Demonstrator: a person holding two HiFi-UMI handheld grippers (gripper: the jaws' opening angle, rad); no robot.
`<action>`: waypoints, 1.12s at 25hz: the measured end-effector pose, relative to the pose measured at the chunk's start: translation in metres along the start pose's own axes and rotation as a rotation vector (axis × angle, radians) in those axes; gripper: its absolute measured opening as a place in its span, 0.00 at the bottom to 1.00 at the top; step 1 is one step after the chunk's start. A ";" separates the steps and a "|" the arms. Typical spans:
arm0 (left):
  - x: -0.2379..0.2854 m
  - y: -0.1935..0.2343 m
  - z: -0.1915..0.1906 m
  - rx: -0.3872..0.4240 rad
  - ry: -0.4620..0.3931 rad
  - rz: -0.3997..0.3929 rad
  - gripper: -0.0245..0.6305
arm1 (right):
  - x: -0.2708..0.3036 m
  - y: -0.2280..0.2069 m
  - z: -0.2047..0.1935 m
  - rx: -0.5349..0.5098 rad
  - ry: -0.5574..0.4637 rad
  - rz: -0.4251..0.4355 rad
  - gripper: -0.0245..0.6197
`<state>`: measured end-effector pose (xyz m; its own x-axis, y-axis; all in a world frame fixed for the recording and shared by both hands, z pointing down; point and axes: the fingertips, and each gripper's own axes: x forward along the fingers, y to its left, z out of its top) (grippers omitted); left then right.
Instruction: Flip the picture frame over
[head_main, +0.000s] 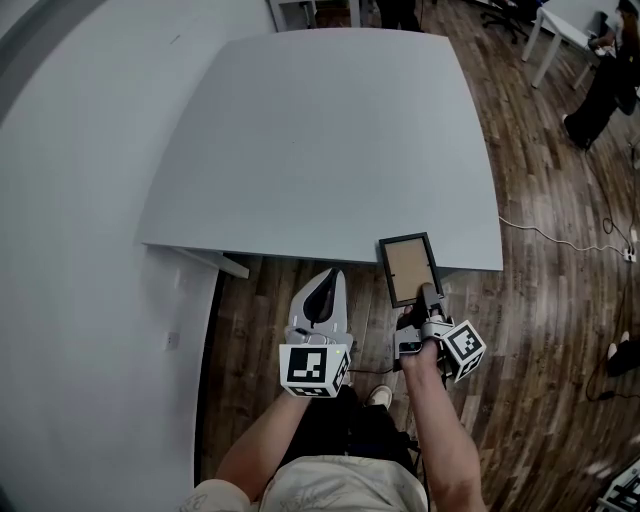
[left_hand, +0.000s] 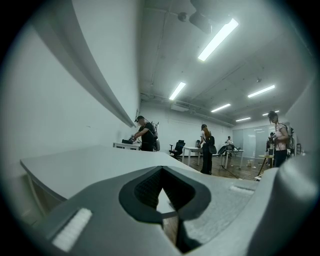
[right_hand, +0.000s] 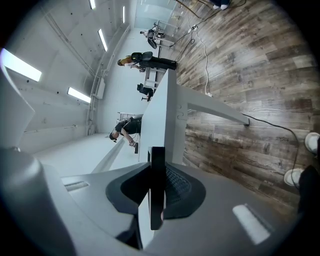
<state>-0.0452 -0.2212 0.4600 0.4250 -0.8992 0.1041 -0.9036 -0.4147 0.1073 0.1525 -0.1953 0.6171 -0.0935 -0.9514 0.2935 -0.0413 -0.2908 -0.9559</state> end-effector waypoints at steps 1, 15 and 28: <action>0.000 0.001 -0.001 0.000 0.001 0.000 0.04 | 0.001 -0.001 -0.001 -0.001 -0.001 -0.002 0.16; 0.004 -0.002 -0.010 0.000 0.026 0.001 0.04 | 0.012 -0.006 0.001 0.033 -0.020 -0.002 0.16; 0.002 0.008 -0.018 -0.009 0.038 -0.004 0.04 | 0.031 -0.008 -0.008 0.018 -0.039 0.024 0.16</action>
<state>-0.0506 -0.2235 0.4786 0.4307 -0.8914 0.1407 -0.9013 -0.4170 0.1171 0.1415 -0.2220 0.6336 -0.0550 -0.9612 0.2704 -0.0214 -0.2696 -0.9627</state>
